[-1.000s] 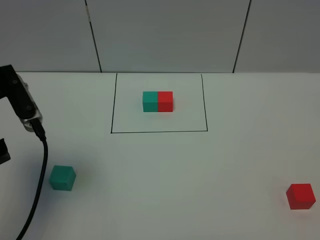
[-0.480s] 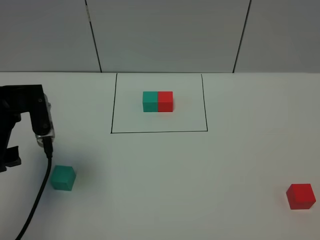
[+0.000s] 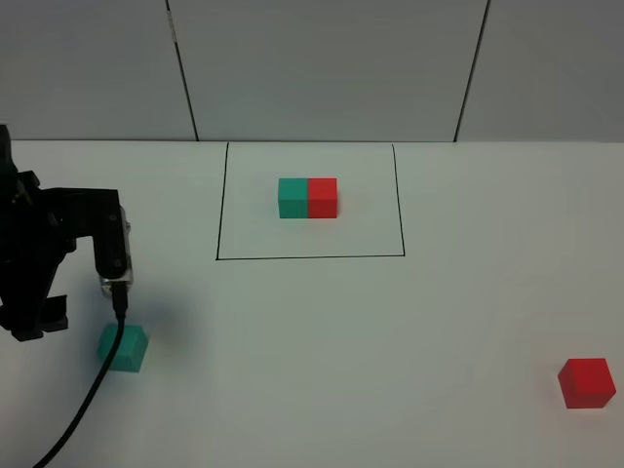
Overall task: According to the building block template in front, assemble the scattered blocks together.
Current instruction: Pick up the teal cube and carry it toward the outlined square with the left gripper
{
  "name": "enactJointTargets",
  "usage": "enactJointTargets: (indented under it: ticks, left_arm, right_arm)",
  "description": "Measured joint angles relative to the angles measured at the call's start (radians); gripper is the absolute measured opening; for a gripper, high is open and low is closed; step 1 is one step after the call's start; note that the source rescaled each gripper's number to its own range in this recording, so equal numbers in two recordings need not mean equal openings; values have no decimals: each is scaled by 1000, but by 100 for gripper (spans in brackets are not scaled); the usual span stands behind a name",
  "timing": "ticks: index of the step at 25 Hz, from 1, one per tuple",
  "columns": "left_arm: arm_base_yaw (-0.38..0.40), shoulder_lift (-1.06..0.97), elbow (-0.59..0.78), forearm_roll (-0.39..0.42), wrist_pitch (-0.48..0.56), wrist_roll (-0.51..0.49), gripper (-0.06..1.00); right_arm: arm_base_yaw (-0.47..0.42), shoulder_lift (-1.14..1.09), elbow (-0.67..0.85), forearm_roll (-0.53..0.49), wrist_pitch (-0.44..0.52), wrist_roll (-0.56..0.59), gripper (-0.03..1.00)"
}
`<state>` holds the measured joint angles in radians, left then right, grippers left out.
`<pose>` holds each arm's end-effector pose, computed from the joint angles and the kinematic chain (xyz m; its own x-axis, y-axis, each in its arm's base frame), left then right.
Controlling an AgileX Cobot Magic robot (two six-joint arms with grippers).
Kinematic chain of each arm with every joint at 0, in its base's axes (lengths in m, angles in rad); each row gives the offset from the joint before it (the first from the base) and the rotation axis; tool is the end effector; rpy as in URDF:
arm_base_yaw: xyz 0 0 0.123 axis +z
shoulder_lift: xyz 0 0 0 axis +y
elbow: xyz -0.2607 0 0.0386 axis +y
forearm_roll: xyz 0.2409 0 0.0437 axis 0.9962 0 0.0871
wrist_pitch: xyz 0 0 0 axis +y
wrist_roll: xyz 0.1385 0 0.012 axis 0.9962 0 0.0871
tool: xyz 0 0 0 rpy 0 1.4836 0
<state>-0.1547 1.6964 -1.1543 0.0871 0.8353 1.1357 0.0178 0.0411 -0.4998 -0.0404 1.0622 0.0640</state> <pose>0.3358 -0.0433 0.1567 -0.2225 0.9739 -0.0449 0.9324 0.2260 0.2820 0.0586 -0.0039 0.2495 -0.4922 0.0355 -0.8697 0.0347 0.9992 0.0212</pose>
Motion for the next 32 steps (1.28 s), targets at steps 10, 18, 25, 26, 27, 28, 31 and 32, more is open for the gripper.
enactJointTargets:
  ticks: [10,18,25,26,27,28,31,32]
  left_arm:
    - [-104,54,0,0,-59,10,89]
    - [-134,79,0,-3,-69,26,89]
    - [-134,79,33,-9,-65,81,89]
    - [-134,79,34,-12,-65,84,89]
    - [-134,79,37,-15,-69,86,89]
    - [-134,79,44,-17,-72,90,89]
    - [-134,79,83,-7,-85,132,89]
    - [-134,79,99,0,-90,151,89]
  right_arm:
    - [0,0,0,0,0,0,58]
    - [0,0,0,0,0,0,58]
    - [0,0,0,0,0,0,58]
    - [0,0,0,0,0,0,58]
    - [0,0,0,0,0,0,58]
    - [0,0,0,0,0,0,58]
    - [0,0,0,0,0,0,58]
    - [0,0,0,0,0,0,58]
